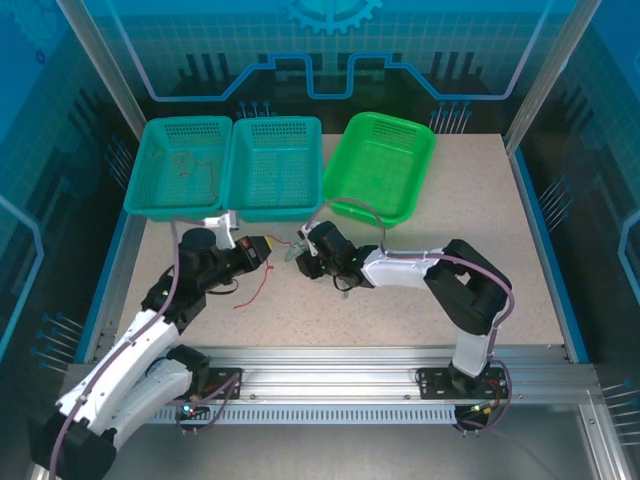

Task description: Untangle the cables

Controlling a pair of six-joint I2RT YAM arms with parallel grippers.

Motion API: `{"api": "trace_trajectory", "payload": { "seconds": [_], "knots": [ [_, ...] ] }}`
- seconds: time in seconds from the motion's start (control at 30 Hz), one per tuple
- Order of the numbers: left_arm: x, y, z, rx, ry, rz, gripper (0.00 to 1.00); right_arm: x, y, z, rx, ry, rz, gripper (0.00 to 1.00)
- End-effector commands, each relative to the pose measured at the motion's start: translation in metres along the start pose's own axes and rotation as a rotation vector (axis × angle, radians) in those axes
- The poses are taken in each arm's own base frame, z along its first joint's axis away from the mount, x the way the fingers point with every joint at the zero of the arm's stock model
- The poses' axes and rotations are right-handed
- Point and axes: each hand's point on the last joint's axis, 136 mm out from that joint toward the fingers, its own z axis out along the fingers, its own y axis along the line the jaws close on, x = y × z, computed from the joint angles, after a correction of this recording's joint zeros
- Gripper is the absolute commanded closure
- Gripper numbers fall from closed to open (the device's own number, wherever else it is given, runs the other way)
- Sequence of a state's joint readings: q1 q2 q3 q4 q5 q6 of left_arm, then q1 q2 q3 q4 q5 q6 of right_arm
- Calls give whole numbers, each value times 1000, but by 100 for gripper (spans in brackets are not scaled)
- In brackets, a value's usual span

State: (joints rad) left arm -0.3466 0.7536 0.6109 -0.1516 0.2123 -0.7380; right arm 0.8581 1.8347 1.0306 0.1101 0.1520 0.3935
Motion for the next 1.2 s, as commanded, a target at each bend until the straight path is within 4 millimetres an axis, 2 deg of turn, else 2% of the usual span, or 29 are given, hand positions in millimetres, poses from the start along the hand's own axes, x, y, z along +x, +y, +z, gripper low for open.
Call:
{"api": "trace_trajectory", "payload": {
  "seconds": [0.0, 0.1, 0.23, 0.27, 0.33, 0.43, 0.6, 0.7, 0.8, 1.0, 1.17],
  "knots": [
    [-43, -5, -37, -51, -143, -68, 100, 21, -39, 1, 113, 73, 71, 76],
    [-67, 7, -58, -102, -199, -124, 100, 34, -57, -9, 106, 97, 145, 76],
    [-90, 21, -73, -165, -253, -154, 100, 47, -71, -20, 112, 126, 173, 75],
    [-94, 23, -76, -171, -265, -163, 100, 60, -77, -21, 122, 153, 177, 74],
    [-105, 26, -82, -171, -294, -183, 100, 75, -83, -24, 121, 180, 195, 74],
    [-116, 27, -86, -157, -317, -202, 100, 96, -94, -28, 124, 220, 237, 82],
    [-126, 30, -89, -164, -335, -203, 100, 114, -105, -38, 144, 239, 268, 85],
    [-135, 28, -90, -170, -348, -184, 100, 114, -103, -45, 132, 243, 268, 86],
    [-160, 20, -96, -181, -392, -132, 100, 111, -99, -54, 119, 234, 278, 85],
    [-235, 9, -111, -266, -557, 37, 100, 96, -81, -78, 48, 203, 282, 84],
    [-299, 26, -108, -360, -712, 176, 100, 80, -73, -97, 27, 164, 281, 84]
  ]
}}
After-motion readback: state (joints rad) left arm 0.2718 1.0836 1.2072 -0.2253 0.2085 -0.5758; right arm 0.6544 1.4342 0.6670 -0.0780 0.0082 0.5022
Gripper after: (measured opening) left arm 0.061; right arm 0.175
